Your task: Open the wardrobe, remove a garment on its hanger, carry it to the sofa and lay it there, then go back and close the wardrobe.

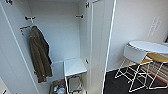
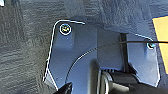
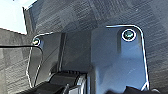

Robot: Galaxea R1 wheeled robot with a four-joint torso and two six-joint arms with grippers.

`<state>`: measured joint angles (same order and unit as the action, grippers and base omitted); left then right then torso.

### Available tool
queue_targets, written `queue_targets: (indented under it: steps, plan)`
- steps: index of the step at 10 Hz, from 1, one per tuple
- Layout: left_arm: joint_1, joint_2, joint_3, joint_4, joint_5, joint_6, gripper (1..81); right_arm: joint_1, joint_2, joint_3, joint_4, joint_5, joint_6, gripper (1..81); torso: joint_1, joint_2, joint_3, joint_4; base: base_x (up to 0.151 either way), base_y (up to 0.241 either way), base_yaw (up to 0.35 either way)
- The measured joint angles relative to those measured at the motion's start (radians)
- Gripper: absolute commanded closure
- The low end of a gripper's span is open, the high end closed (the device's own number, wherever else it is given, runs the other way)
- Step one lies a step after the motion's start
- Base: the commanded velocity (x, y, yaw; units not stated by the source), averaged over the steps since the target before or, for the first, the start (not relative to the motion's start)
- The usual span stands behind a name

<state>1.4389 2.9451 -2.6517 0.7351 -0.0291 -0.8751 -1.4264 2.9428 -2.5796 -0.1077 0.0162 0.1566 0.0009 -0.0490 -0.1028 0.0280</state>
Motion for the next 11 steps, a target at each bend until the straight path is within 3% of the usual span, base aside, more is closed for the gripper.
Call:
queue_targets:
  steps: [8,11]
  plan:
    - [0.002,0.005,0.000,0.001,0.000,0.011,1.0,-0.003,0.001,-0.003,-0.001,-0.001,-0.002,1.0,0.000,0.000,0.000,0.000,0.000,0.000,0.261]
    - [0.004,0.006,-0.001,0.001,0.002,0.011,1.0,-0.004,0.003,-0.004,-0.001,0.000,-0.002,1.0,0.000,0.000,0.000,0.000,0.000,0.000,0.087]
